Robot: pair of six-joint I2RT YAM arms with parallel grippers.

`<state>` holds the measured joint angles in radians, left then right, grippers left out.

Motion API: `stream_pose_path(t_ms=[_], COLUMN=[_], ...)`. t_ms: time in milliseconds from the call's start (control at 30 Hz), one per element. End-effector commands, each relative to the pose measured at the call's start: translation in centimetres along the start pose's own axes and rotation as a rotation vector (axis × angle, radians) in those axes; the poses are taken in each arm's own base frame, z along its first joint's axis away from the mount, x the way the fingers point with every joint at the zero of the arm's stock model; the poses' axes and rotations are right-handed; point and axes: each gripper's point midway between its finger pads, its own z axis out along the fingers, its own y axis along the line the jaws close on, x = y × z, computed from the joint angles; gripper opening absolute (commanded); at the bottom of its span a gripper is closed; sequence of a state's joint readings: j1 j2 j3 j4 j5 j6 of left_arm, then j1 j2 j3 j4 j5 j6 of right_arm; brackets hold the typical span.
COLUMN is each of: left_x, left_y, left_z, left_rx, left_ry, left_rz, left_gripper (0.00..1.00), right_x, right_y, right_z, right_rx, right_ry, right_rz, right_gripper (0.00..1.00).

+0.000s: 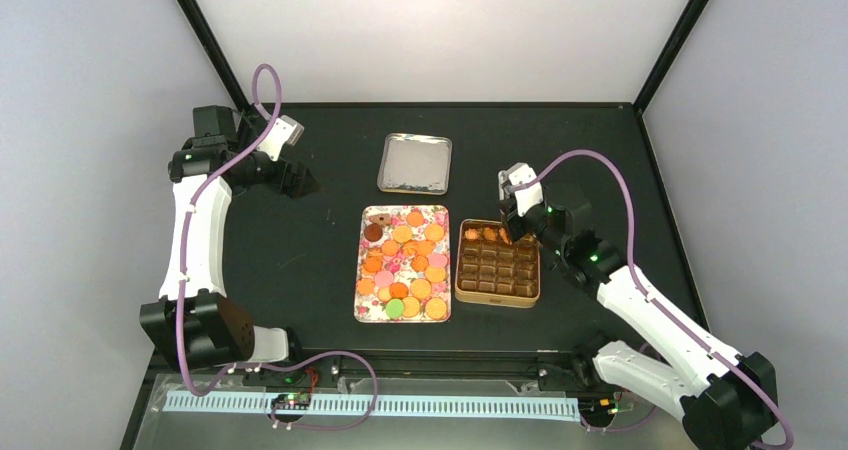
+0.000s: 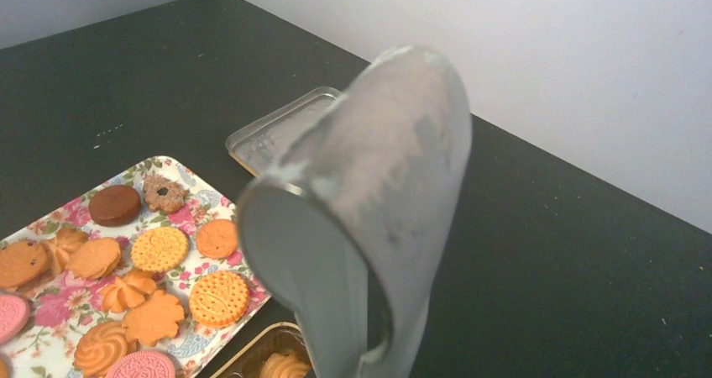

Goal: Pack the cookies
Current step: Adjust the fake cookies in the empty pocket of the box.

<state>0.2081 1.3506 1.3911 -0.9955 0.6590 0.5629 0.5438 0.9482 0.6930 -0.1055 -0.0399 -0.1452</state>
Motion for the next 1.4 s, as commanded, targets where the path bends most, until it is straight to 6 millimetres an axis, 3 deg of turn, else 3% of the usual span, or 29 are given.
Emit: stream_pose_path(t_ms=[0,200,300,600,767,1133,1367], left_x=[-1.3,-1.3,-1.4,-1.3,-1.2,-1.5,-1.4], left_y=[-0.2,-0.2,-0.2,-0.2,-0.2,-0.4,-0.4], left_z=[-0.6,-0.7,-0.7,-0.7,-0.7,-0.9,-0.9], left_rx=[0.013,0.011,0.011,0.013,0.015,0.019,0.02], left_ry=[-0.029,-0.028,-0.03,-0.028,-0.026,-0.032,-0.029], left_rz=[0.019,0.027,0.024,0.025,0.023,0.026,0.022], left_gripper=[0.95,0.95,0.95,0.95,0.94,0.94,0.94], right_x=[-0.3,-3.4,-3.9,-0.2,0.6,-2.7,-7.5], right_y=[-1.4,-1.7,-1.6,-3.0,-4.0,-3.7,1.0], right_z=[-0.1,-2.3,-2.6,-1.4,-2.1,-3.1,-1.7], right_rx=[0.076,0.085,0.073,0.169,0.233,0.193,-0.025], right_ry=[-0.017,-0.161,-0.185,-0.099,-0.075,-0.156,-0.23], right_rz=[0.052,0.101,0.157,0.283,0.277,0.293,0.222], right_gripper=[0.07,0.05,0.04,0.01,0.01,0.01,0.04])
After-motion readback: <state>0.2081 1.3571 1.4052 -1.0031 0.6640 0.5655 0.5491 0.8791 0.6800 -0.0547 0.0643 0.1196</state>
